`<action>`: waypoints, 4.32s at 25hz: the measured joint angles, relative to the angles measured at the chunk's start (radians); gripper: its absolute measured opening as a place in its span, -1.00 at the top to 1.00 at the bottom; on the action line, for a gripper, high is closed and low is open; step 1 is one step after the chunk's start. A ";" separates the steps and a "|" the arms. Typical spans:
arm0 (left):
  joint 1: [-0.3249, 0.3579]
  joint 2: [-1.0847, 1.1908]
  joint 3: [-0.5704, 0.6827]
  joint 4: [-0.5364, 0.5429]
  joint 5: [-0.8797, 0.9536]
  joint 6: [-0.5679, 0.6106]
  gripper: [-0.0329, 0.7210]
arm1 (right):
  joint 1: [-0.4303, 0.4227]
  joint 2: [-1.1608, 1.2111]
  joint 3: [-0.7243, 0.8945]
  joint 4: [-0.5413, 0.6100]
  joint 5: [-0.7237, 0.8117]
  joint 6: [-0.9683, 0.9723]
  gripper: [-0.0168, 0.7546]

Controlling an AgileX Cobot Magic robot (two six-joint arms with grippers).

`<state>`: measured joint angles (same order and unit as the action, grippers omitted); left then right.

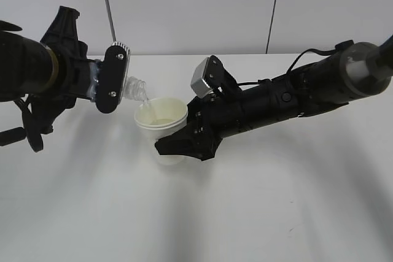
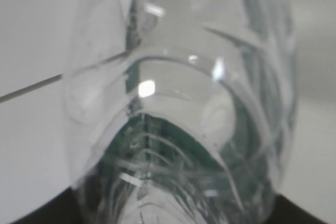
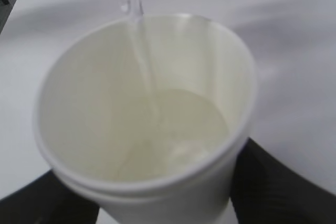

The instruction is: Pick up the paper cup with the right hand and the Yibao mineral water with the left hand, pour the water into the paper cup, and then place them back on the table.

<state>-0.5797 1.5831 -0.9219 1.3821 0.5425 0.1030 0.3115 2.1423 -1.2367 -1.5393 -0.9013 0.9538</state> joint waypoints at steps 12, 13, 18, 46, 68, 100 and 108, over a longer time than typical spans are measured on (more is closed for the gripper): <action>0.000 0.000 0.000 0.002 0.000 -0.006 0.02 | 0.000 0.000 0.000 -0.003 -0.015 0.000 -0.39; 0.000 0.000 0.000 0.002 0.000 -0.006 0.02 | 0.000 0.000 0.000 -0.003 -0.015 0.000 -0.39; 0.000 0.000 0.000 0.002 0.000 -0.007 0.02 | 0.000 0.000 0.000 -0.005 -0.016 0.000 -0.39; -0.001 0.000 0.000 0.002 0.000 -0.145 0.02 | 0.000 0.000 0.000 -0.005 -0.016 0.000 -0.39; -0.001 0.000 0.000 -0.142 -0.118 -0.677 0.02 | 0.000 0.000 0.000 0.064 0.046 0.012 -0.39; 0.225 0.012 0.000 -0.173 -0.542 -1.035 0.02 | -0.016 0.010 0.000 0.388 0.273 0.007 -0.39; 0.277 0.096 0.000 -0.163 -0.678 -1.035 0.02 | -0.018 0.010 0.000 0.544 0.376 -0.099 -0.39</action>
<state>-0.3023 1.6788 -0.9219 1.2192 -0.1358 -0.9320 0.2932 2.1521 -1.2367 -0.9957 -0.5257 0.8548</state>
